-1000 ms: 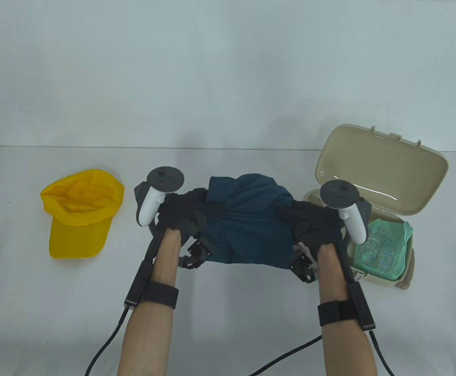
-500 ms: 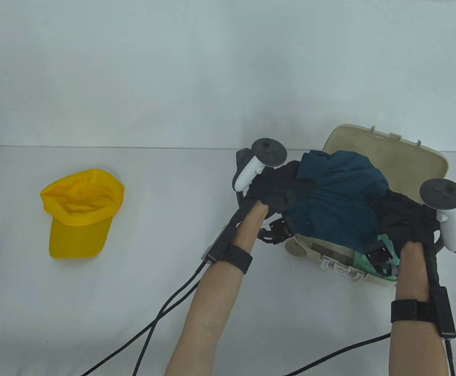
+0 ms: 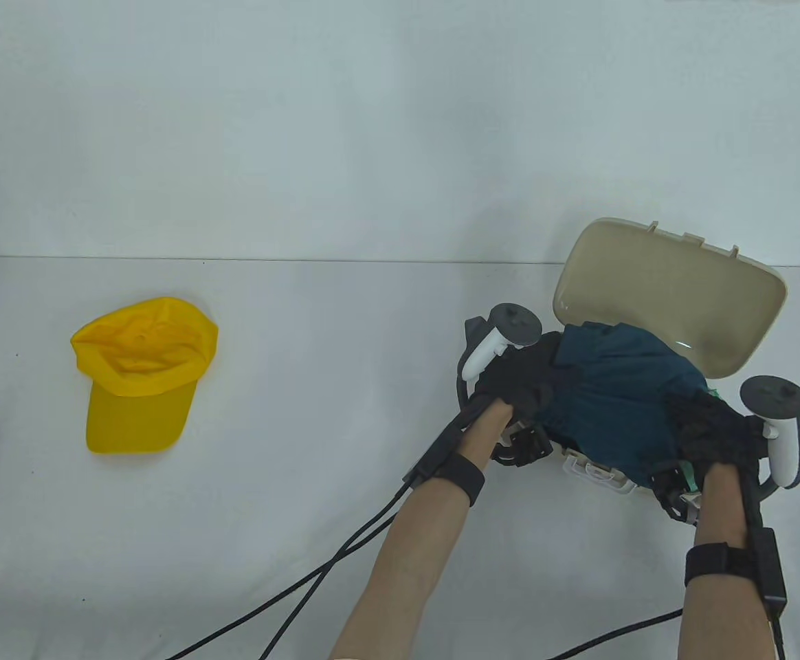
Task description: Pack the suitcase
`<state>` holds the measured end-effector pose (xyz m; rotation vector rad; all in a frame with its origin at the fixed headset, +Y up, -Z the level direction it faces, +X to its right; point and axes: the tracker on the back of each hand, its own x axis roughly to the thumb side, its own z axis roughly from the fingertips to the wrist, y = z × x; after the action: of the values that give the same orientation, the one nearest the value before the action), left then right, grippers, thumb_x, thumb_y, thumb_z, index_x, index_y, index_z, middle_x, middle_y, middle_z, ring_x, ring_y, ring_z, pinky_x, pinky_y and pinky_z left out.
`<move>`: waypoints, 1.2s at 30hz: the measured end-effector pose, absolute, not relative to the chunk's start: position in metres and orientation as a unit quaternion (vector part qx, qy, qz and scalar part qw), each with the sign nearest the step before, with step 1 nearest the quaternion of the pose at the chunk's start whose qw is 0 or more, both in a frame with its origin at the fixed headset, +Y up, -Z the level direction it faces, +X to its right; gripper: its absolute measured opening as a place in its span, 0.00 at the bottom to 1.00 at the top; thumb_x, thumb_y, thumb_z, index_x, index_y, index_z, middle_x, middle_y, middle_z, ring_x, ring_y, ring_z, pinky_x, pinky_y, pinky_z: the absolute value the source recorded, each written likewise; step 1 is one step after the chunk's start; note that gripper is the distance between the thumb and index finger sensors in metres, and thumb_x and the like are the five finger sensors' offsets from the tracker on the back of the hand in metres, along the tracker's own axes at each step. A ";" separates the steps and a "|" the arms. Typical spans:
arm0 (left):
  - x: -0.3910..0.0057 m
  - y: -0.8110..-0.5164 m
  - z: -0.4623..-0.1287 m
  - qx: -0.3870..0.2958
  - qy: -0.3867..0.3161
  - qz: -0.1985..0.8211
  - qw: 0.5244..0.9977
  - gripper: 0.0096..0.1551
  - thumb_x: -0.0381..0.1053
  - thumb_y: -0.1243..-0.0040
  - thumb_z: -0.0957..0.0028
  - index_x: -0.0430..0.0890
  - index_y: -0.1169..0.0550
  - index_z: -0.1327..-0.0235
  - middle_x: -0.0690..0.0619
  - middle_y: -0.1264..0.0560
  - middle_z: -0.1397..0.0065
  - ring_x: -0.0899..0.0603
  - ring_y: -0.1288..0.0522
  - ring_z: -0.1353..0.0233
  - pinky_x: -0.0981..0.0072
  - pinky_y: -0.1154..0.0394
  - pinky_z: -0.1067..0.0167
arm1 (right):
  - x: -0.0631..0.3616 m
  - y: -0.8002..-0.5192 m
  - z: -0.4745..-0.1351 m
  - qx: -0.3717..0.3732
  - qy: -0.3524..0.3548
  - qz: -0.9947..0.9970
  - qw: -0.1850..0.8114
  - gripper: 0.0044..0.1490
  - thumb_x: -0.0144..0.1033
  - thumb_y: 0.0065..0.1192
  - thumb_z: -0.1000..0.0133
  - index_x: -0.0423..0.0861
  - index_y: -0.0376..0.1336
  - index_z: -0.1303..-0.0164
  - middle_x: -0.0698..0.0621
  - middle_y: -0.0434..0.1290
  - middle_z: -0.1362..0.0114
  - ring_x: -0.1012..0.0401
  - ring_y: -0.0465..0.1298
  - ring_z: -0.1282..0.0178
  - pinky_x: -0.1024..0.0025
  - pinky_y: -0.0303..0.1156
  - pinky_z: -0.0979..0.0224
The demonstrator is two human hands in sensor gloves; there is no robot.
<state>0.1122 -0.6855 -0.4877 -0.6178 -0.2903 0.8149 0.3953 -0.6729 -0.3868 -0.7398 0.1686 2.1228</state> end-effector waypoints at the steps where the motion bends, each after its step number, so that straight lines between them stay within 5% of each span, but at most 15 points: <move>1: 0.112 -0.687 -0.488 -0.298 -0.142 0.391 0.859 0.47 0.61 0.44 0.43 0.59 0.54 0.18 0.54 0.47 0.12 0.46 0.37 0.15 0.53 0.37 0.17 | 0.395 -0.677 -0.388 -0.301 0.070 0.851 0.426 0.28 0.45 0.58 0.41 0.52 0.62 0.31 0.57 0.78 0.36 0.56 0.82 0.37 0.60 0.79 0.37; 6: 0.107 -0.683 -0.483 -0.292 -0.166 0.394 0.855 0.50 0.62 0.44 0.44 0.57 0.57 0.17 0.49 0.54 0.11 0.40 0.45 0.12 0.51 0.42 0.16 | 0.391 -0.681 -0.394 -0.299 0.097 0.865 0.390 0.40 0.51 0.57 0.43 0.46 0.56 0.22 0.50 0.72 0.26 0.51 0.78 0.32 0.59 0.77 0.35; 13: 0.060 -0.640 -0.457 -0.190 -0.201 0.310 0.910 0.51 0.65 0.44 0.48 0.55 0.54 0.18 0.47 0.51 0.13 0.37 0.44 0.14 0.47 0.40 0.20 | 0.369 -0.616 -0.384 -0.281 0.029 0.921 0.268 0.55 0.62 0.53 0.45 0.39 0.47 0.17 0.41 0.63 0.18 0.42 0.70 0.25 0.51 0.73 0.31; 21: -0.060 -0.600 -0.399 -0.074 -0.166 0.210 0.961 0.51 0.68 0.48 0.48 0.54 0.53 0.17 0.47 0.50 0.12 0.36 0.44 0.14 0.46 0.40 0.20 | 0.253 -0.568 -0.352 -0.047 -0.050 0.962 0.266 0.57 0.68 0.47 0.45 0.42 0.43 0.15 0.40 0.55 0.14 0.38 0.61 0.17 0.41 0.63 0.23; 27: -0.160 -0.605 -0.357 -0.041 -0.109 0.169 0.979 0.51 0.68 0.49 0.48 0.55 0.54 0.17 0.47 0.51 0.12 0.36 0.46 0.14 0.45 0.42 0.20 | 0.180 -0.584 -0.319 0.087 -0.072 0.965 0.235 0.58 0.71 0.42 0.46 0.44 0.41 0.14 0.42 0.51 0.11 0.37 0.55 0.13 0.37 0.56 0.20; 36: -0.277 -0.637 -0.333 -0.041 -0.008 0.106 0.993 0.52 0.69 0.47 0.50 0.55 0.53 0.18 0.49 0.51 0.12 0.37 0.46 0.13 0.46 0.42 0.19 | 0.124 -0.635 -0.282 0.174 -0.095 0.974 0.106 0.61 0.75 0.35 0.49 0.47 0.37 0.14 0.44 0.45 0.09 0.39 0.46 0.11 0.36 0.49 0.18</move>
<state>-0.2767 -0.6370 -0.3327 -0.0814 -0.0164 0.2134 0.1237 -0.6349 -0.2823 0.5128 -0.2800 2.8697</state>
